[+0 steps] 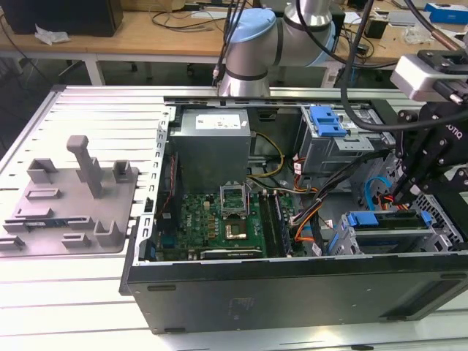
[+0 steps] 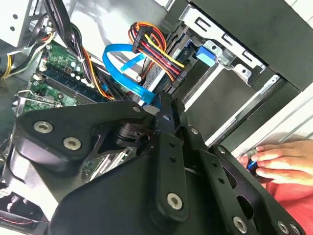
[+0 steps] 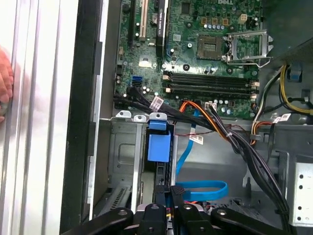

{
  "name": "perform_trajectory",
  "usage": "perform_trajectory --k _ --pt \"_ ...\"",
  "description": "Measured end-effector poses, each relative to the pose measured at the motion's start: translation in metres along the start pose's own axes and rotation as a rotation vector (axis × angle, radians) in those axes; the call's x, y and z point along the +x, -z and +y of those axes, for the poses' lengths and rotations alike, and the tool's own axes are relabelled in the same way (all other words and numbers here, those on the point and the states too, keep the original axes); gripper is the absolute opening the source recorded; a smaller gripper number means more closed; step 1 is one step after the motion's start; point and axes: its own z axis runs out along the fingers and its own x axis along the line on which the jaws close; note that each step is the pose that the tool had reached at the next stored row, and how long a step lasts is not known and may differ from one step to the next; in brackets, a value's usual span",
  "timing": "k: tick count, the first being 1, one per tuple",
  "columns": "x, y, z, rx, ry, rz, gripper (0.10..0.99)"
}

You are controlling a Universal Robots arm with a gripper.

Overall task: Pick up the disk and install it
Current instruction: 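Insert the second disk wire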

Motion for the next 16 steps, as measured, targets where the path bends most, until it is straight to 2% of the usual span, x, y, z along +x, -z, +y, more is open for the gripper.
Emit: perform_trajectory --k 2,4,8,10,11,16 --pt "-0.0001 -0.0007 0.0000 0.022 -0.011 -0.0013 0.161" --pt "-0.0001 -0.0008 0.0000 0.038 -0.021 -0.0006 0.161" --pt "-0.0002 -0.0013 0.0019 0.039 -0.039 -0.0011 0.161" --pt "-0.0005 -0.0018 0.0088 0.039 -0.040 -0.0007 0.161" --pt "-0.0005 -0.0019 0.0097 0.039 -0.040 -0.0007 0.161" --pt "-0.0002 -0.0021 0.0097 0.039 -0.040 -0.0008 0.161"
